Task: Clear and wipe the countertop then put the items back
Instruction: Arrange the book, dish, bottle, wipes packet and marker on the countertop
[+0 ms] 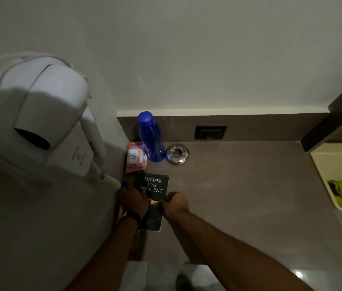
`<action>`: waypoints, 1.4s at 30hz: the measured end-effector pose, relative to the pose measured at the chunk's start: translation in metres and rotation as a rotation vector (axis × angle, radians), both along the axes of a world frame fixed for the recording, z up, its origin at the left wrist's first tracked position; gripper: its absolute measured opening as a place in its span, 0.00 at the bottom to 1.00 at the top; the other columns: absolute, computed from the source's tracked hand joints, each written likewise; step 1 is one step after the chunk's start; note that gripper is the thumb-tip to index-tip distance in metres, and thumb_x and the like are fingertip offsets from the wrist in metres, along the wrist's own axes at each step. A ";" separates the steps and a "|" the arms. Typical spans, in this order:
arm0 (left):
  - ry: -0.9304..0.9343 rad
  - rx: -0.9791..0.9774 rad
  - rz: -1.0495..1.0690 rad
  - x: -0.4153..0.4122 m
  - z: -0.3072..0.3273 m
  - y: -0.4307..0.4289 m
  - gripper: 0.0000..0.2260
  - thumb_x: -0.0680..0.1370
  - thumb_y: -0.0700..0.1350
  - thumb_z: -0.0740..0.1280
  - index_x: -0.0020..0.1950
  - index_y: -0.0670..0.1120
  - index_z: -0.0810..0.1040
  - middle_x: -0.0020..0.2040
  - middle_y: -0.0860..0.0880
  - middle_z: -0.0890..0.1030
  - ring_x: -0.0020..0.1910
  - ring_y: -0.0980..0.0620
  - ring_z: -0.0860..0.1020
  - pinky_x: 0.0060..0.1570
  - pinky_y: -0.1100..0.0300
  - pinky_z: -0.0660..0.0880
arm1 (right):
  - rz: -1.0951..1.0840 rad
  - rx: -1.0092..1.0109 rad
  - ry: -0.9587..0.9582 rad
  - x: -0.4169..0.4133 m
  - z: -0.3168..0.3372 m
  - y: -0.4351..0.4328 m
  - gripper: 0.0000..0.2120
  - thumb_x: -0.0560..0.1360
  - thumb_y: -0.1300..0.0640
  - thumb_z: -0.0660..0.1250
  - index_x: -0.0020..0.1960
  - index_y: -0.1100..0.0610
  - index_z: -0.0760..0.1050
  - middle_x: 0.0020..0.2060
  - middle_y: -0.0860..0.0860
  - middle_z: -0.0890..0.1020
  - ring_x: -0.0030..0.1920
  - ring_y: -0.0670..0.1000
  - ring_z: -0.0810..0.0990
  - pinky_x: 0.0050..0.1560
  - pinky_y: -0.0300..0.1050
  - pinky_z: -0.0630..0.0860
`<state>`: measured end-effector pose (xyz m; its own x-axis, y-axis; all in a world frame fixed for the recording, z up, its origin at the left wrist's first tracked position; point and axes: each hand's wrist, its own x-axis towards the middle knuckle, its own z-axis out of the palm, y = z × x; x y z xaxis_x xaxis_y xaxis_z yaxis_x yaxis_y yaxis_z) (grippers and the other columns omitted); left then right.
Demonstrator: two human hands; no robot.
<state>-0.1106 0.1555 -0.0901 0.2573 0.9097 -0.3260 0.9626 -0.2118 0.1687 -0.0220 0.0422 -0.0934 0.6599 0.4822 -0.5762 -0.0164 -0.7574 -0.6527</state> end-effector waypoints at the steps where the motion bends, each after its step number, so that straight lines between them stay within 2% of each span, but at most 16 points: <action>1: -0.035 -0.001 0.021 0.001 0.000 -0.002 0.26 0.84 0.51 0.65 0.76 0.36 0.70 0.74 0.36 0.71 0.74 0.38 0.70 0.77 0.49 0.64 | -0.013 -0.002 0.002 0.003 0.001 -0.005 0.12 0.76 0.51 0.74 0.55 0.57 0.85 0.54 0.55 0.88 0.56 0.56 0.86 0.57 0.45 0.80; 3: -0.130 -0.026 0.052 0.009 0.001 -0.012 0.24 0.83 0.49 0.67 0.75 0.37 0.72 0.72 0.36 0.74 0.72 0.37 0.73 0.74 0.47 0.68 | -0.062 -0.005 -0.009 0.012 0.005 -0.017 0.10 0.77 0.52 0.73 0.54 0.56 0.85 0.52 0.54 0.88 0.54 0.55 0.86 0.54 0.43 0.80; 6: -0.301 -0.202 0.017 0.038 0.008 -0.047 0.12 0.84 0.46 0.66 0.61 0.40 0.83 0.60 0.39 0.83 0.61 0.41 0.82 0.65 0.48 0.78 | -0.167 0.016 -0.024 0.033 0.014 -0.040 0.04 0.77 0.58 0.73 0.48 0.58 0.86 0.48 0.54 0.88 0.49 0.54 0.86 0.56 0.45 0.82; 9: -0.301 -0.221 -0.038 0.071 0.016 -0.083 0.13 0.82 0.47 0.67 0.52 0.41 0.88 0.53 0.41 0.87 0.56 0.43 0.84 0.61 0.54 0.80 | -0.119 -0.003 -0.088 0.054 0.025 -0.060 0.08 0.76 0.60 0.68 0.45 0.58 0.87 0.45 0.54 0.89 0.49 0.54 0.88 0.56 0.47 0.84; 12: -0.210 -0.138 0.007 0.082 0.014 -0.091 0.13 0.81 0.46 0.67 0.60 0.41 0.85 0.62 0.39 0.83 0.63 0.41 0.80 0.67 0.49 0.77 | -0.025 -0.055 -0.120 0.072 0.027 -0.073 0.10 0.76 0.51 0.72 0.49 0.57 0.87 0.49 0.54 0.89 0.53 0.54 0.87 0.58 0.45 0.82; 15: -0.043 -0.047 0.129 0.062 0.009 -0.075 0.23 0.82 0.50 0.68 0.73 0.40 0.74 0.72 0.38 0.73 0.70 0.39 0.74 0.71 0.45 0.72 | 0.020 -0.085 -0.046 0.076 0.016 -0.076 0.15 0.75 0.46 0.76 0.50 0.58 0.87 0.49 0.54 0.89 0.52 0.53 0.88 0.55 0.44 0.83; 17: 0.017 -0.027 0.117 0.050 0.001 -0.063 0.25 0.83 0.52 0.66 0.74 0.38 0.71 0.73 0.37 0.72 0.73 0.38 0.71 0.74 0.45 0.67 | 0.035 -0.053 -0.001 0.067 0.008 -0.070 0.17 0.74 0.45 0.77 0.50 0.59 0.87 0.48 0.55 0.89 0.51 0.54 0.88 0.54 0.46 0.84; 20: 0.018 -0.035 0.084 0.046 -0.008 -0.054 0.24 0.86 0.53 0.63 0.74 0.36 0.72 0.74 0.36 0.71 0.74 0.37 0.70 0.76 0.46 0.65 | 0.039 -0.046 0.023 0.051 0.002 -0.058 0.18 0.73 0.43 0.77 0.52 0.57 0.85 0.50 0.54 0.88 0.53 0.54 0.87 0.55 0.47 0.84; 23: -0.012 -0.065 0.117 0.052 -0.009 -0.060 0.24 0.85 0.52 0.64 0.73 0.36 0.73 0.74 0.35 0.70 0.74 0.36 0.71 0.75 0.45 0.67 | -0.010 -0.093 -0.019 0.050 0.000 -0.059 0.17 0.74 0.44 0.76 0.54 0.56 0.84 0.52 0.54 0.87 0.54 0.56 0.86 0.56 0.47 0.83; 30: -0.334 -0.277 0.165 0.102 -0.006 -0.114 0.16 0.82 0.43 0.70 0.65 0.34 0.79 0.65 0.34 0.80 0.65 0.35 0.79 0.64 0.48 0.77 | -0.115 -0.156 -0.136 0.110 0.006 -0.115 0.08 0.78 0.49 0.72 0.51 0.52 0.86 0.50 0.52 0.88 0.53 0.53 0.86 0.57 0.47 0.83; 34: -0.368 -0.339 0.156 0.120 0.000 -0.130 0.14 0.81 0.44 0.72 0.64 0.39 0.80 0.64 0.40 0.81 0.62 0.41 0.81 0.54 0.54 0.78 | -0.076 -0.166 -0.142 0.138 0.007 -0.138 0.07 0.78 0.48 0.73 0.51 0.51 0.85 0.49 0.51 0.88 0.52 0.52 0.86 0.58 0.47 0.83; 39: -0.395 -0.348 0.160 0.118 -0.008 -0.138 0.13 0.78 0.44 0.74 0.60 0.41 0.80 0.61 0.41 0.81 0.59 0.41 0.81 0.59 0.49 0.80 | -0.046 -0.170 -0.142 0.141 0.006 -0.149 0.06 0.77 0.50 0.74 0.51 0.52 0.85 0.48 0.51 0.87 0.52 0.52 0.86 0.58 0.47 0.83; 42: -0.421 -0.345 0.138 0.117 -0.011 -0.140 0.09 0.77 0.43 0.73 0.54 0.40 0.80 0.55 0.41 0.83 0.54 0.40 0.82 0.57 0.46 0.81 | -0.027 -0.199 -0.149 0.142 0.003 -0.157 0.09 0.76 0.49 0.75 0.52 0.54 0.85 0.48 0.51 0.87 0.52 0.52 0.86 0.57 0.45 0.83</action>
